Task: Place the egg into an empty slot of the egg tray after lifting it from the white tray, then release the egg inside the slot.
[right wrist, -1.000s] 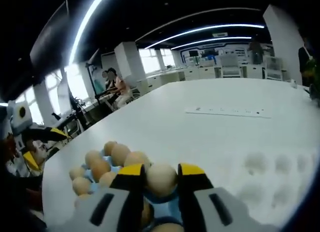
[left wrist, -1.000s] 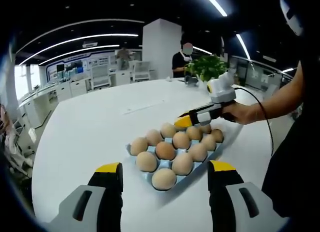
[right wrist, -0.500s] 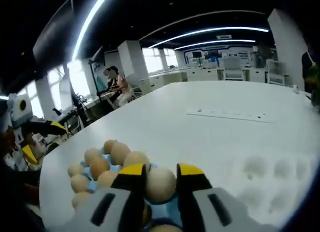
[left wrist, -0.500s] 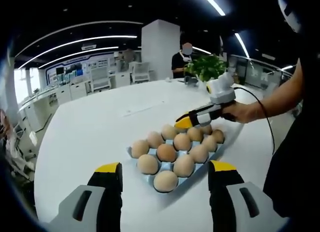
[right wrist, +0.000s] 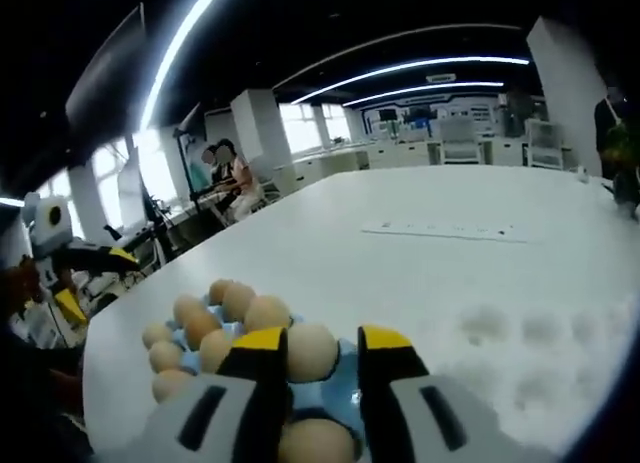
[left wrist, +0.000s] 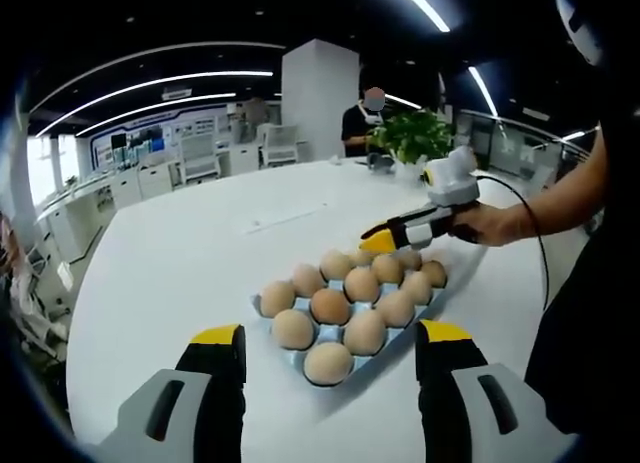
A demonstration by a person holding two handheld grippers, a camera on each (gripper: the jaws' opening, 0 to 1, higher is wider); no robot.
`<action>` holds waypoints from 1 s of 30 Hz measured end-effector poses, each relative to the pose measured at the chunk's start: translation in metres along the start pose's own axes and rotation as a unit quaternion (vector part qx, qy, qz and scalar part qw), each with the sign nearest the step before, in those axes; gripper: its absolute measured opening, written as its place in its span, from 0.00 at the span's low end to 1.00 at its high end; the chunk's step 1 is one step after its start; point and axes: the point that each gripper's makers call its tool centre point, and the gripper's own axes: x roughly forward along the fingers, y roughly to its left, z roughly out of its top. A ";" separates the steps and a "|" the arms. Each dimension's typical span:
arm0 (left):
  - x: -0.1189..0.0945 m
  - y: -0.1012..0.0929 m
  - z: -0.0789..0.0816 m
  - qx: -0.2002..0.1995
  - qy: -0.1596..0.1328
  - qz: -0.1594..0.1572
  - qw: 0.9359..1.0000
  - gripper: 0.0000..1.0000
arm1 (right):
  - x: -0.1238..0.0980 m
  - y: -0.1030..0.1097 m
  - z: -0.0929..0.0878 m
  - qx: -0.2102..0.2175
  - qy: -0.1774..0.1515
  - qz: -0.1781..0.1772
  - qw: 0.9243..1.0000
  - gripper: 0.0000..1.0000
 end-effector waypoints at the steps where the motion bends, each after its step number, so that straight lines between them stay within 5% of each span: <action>1: 0.000 0.000 0.000 0.000 0.000 -0.001 1.000 0.68 | -0.004 -0.004 0.002 0.006 -0.006 -0.006 1.000 0.27; 6: 0.001 0.000 0.000 0.001 0.001 -0.001 1.000 0.69 | -0.021 -0.018 0.004 0.014 -0.016 -0.025 0.999 0.27; 15: 0.005 -0.005 0.000 0.002 0.002 -0.007 1.000 0.68 | -0.061 -0.076 0.005 0.029 -0.037 -0.108 0.993 0.27; 23: 0.004 -0.003 0.000 0.001 0.002 -0.005 1.000 0.68 | -0.105 -0.132 0.001 0.026 -0.043 -0.187 0.981 0.27; 30: 0.004 -0.003 0.000 -0.001 0.002 -0.006 1.000 0.68 | -0.149 -0.182 -0.005 0.024 -0.045 -0.266 0.963 0.27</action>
